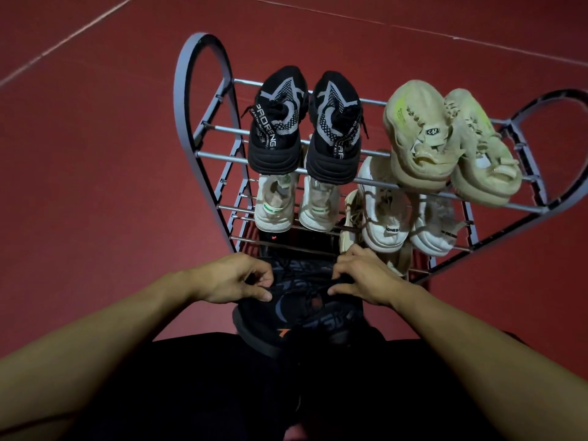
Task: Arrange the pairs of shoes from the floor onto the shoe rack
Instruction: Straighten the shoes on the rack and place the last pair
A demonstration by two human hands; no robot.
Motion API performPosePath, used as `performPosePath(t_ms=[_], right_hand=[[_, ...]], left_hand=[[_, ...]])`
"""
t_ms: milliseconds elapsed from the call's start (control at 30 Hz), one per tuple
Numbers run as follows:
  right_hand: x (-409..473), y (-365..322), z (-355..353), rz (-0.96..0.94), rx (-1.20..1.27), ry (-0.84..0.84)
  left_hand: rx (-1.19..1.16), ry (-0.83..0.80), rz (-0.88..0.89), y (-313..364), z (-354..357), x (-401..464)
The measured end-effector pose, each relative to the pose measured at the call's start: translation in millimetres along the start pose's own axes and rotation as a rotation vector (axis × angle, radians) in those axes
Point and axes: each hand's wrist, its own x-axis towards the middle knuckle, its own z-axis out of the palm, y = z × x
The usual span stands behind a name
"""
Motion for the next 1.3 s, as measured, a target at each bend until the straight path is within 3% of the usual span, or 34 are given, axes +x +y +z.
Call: performPosePath(t_ms=[133,233,467,567,700,1000,1100,1300], right_hand=[[-3,-4,-3,0.020,0.190,0.007],[-5,-12,-8,0.121,0.398,0.026],[-8,-32,8,0.346,0.532,0.179],[-10,-33,20,0.474,0.548,0.223],[-9,-44,40,0.706,0.586,0.409],[45,-75,62,1.067,0.822,0.762],[69,-71,58,1.079,0.856,0.754],[75,-51,72,1.025,0.973,0.569]], left_hand=[[0.008,0.005,-0.049,-11,-4,-1],[0.128,0.117,-0.059,-21,-12,-2],[0.278,0.318,-0.215,-42,-2,9],[0.148,0.348,-0.364,-48,6,14],[-0.034,0.345,-0.530,-59,13,18],[-0.347,0.274,-0.553,-50,22,35],[-0.435,0.273,-0.609,-53,27,42],[-0.589,0.316,-0.681,-59,45,58]])
